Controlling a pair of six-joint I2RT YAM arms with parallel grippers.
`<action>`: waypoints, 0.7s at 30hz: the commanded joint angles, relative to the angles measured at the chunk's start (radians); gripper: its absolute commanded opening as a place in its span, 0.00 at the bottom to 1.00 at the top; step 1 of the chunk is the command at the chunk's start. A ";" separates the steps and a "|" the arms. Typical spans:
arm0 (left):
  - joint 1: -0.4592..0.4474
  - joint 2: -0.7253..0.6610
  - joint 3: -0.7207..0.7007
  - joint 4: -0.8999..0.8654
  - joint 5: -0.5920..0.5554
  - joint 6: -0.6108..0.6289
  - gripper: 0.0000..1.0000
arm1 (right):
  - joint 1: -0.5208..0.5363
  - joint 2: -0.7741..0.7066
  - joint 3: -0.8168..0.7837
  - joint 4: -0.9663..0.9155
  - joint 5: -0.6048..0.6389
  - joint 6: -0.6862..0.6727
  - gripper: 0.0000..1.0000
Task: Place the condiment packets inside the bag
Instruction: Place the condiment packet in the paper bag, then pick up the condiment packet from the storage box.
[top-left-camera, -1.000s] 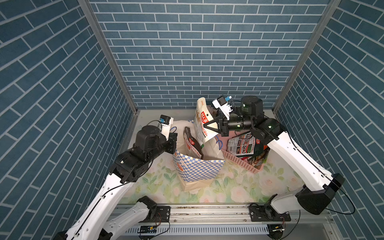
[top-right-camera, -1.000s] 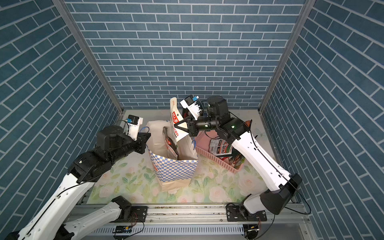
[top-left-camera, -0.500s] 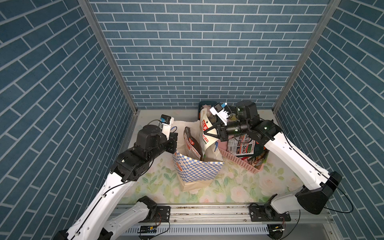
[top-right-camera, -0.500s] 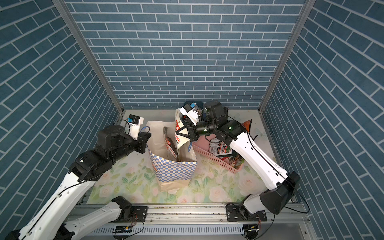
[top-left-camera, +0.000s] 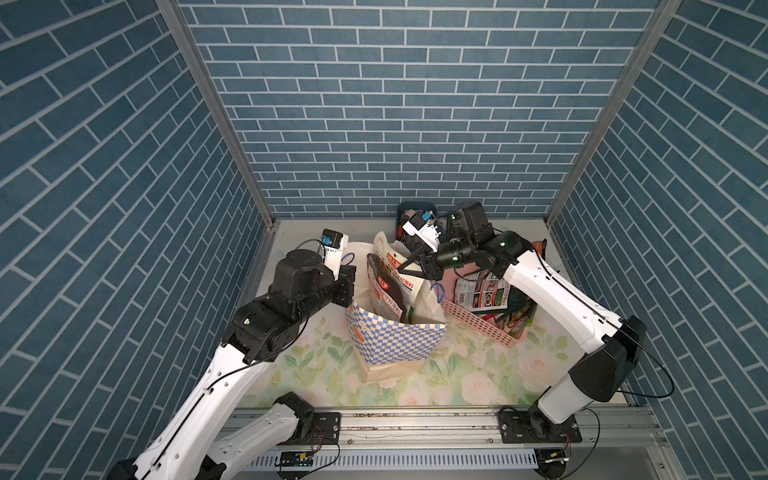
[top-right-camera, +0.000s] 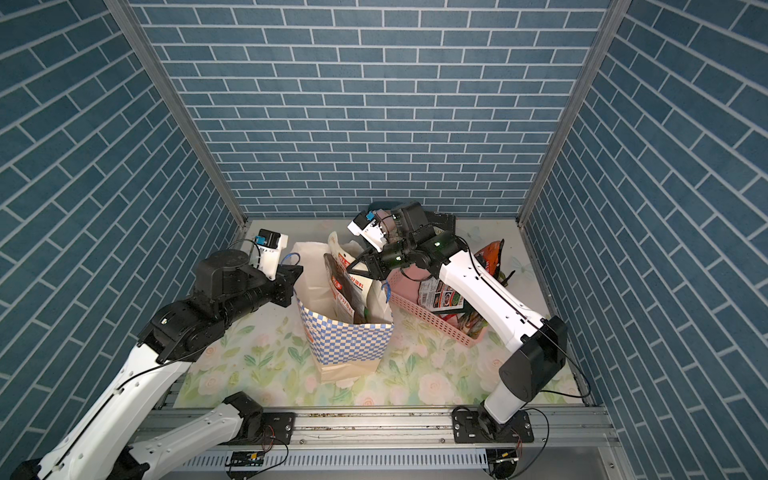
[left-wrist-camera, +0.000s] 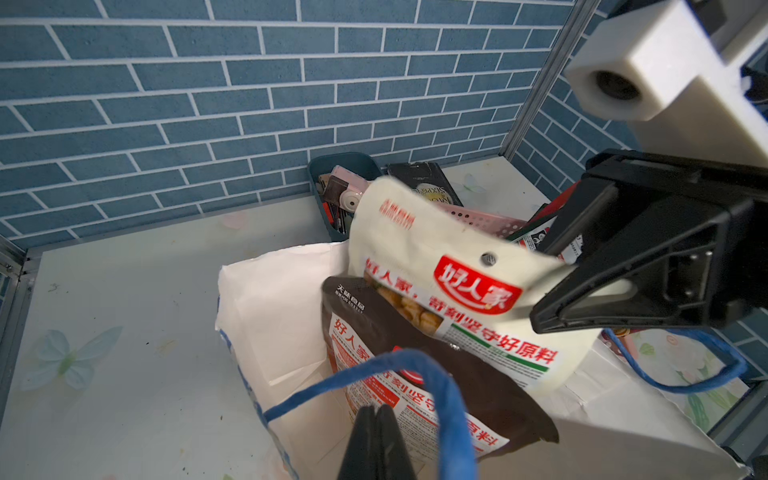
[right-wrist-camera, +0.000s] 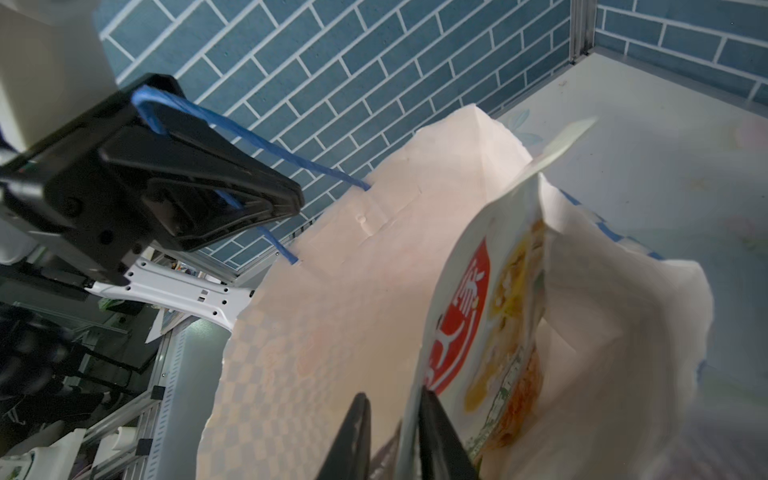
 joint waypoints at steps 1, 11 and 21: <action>0.008 -0.001 0.022 0.010 -0.002 -0.006 0.00 | -0.004 -0.022 0.041 0.011 0.068 -0.006 0.41; 0.006 0.002 0.020 0.025 0.010 -0.009 0.00 | -0.074 -0.198 -0.014 0.006 0.455 0.263 0.61; 0.007 -0.015 0.022 0.026 0.025 0.001 0.00 | -0.432 -0.409 -0.436 -0.135 0.643 0.398 0.64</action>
